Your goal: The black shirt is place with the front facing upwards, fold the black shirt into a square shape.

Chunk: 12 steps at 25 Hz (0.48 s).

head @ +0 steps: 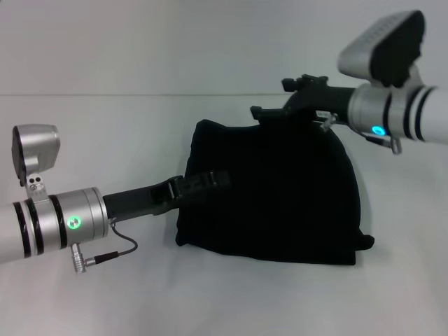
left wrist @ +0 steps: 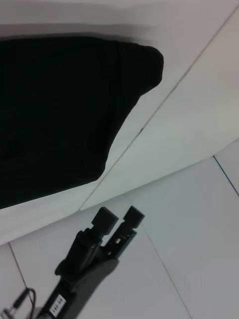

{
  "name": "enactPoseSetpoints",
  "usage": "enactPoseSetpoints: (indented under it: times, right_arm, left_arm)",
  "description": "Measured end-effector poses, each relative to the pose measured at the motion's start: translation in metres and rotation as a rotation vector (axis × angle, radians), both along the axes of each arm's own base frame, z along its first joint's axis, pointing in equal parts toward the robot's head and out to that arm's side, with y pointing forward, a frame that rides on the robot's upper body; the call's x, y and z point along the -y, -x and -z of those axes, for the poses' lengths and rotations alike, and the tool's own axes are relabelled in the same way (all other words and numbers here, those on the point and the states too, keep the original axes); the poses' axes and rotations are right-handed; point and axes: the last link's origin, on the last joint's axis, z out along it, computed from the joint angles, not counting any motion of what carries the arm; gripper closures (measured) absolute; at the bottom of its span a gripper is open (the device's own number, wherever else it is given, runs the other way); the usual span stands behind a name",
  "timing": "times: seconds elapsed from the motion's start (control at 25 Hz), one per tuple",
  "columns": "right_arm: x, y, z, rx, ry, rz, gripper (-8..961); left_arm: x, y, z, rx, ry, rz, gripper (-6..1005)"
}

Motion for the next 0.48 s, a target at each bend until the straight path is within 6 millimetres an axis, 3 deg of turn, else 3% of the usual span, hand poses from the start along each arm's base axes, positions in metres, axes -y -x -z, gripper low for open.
enactPoseSetpoints:
  times: [0.36, 0.48]
  right_arm:
    - [-0.023, 0.063, -0.013, 0.157, 0.078, 0.042, 9]
    - [-0.03, 0.076, -0.013, 0.263, 0.055, 0.076, 9]
  left_arm:
    - [0.0, -0.001, 0.0, 0.001, 0.003, 0.006, 73]
    - [-0.001, -0.003, 0.0, 0.0, 0.005, 0.013, 72]
